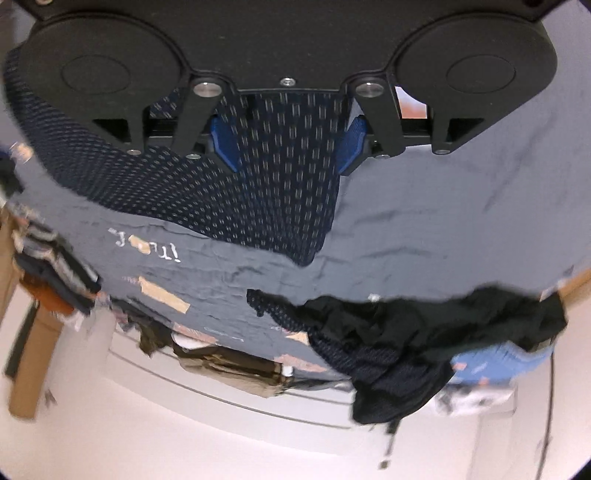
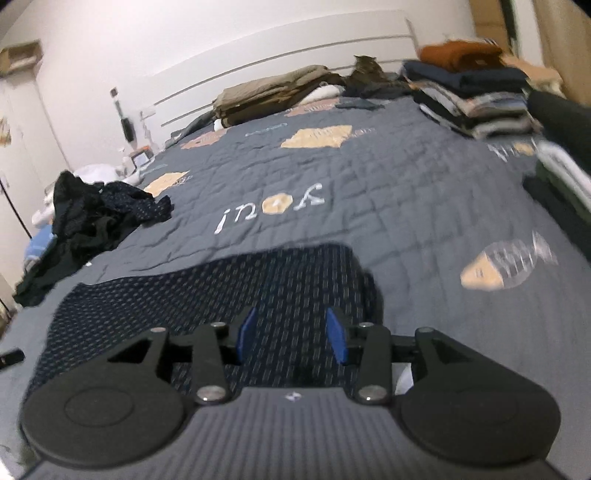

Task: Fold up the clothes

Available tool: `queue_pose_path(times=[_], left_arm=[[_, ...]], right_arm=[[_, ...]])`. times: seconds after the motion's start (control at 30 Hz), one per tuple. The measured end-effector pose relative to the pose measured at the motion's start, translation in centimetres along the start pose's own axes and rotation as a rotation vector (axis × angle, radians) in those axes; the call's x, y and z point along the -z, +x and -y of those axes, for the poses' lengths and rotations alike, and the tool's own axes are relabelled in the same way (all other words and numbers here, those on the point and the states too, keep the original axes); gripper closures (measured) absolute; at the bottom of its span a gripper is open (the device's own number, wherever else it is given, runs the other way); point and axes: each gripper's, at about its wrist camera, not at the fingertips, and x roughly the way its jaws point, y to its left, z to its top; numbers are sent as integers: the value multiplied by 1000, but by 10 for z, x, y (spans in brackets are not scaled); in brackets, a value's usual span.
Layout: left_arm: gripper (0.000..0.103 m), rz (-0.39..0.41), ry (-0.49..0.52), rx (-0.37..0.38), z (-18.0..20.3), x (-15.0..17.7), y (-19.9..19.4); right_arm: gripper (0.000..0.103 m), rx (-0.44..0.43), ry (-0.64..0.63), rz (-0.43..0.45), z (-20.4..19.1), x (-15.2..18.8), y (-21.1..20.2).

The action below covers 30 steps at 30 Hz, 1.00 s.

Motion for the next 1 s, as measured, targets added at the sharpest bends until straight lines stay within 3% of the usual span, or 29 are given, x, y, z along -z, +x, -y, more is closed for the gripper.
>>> queue_pose_path(times=[0.13, 0.23, 0.47, 0.77, 1.0], left_arm=[[35, -15, -138, 52, -17, 24, -24], [34, -29, -210, 48, -27, 40, -34], [30, -80, -354, 68, -50, 62, -40], [30, -141, -439, 146, -53, 77, -31], [30, -173, -499, 150, -60, 87, -20]], right_arm=[[61, -78, 123, -5, 1, 28, -24], [61, -137, 176, -26, -4, 46, -37], [60, -162, 254, -47, -10, 80, -55], [57, -258, 227, -86, -53, 100, -51], [55, -363, 246, -131, -88, 115, -32]])
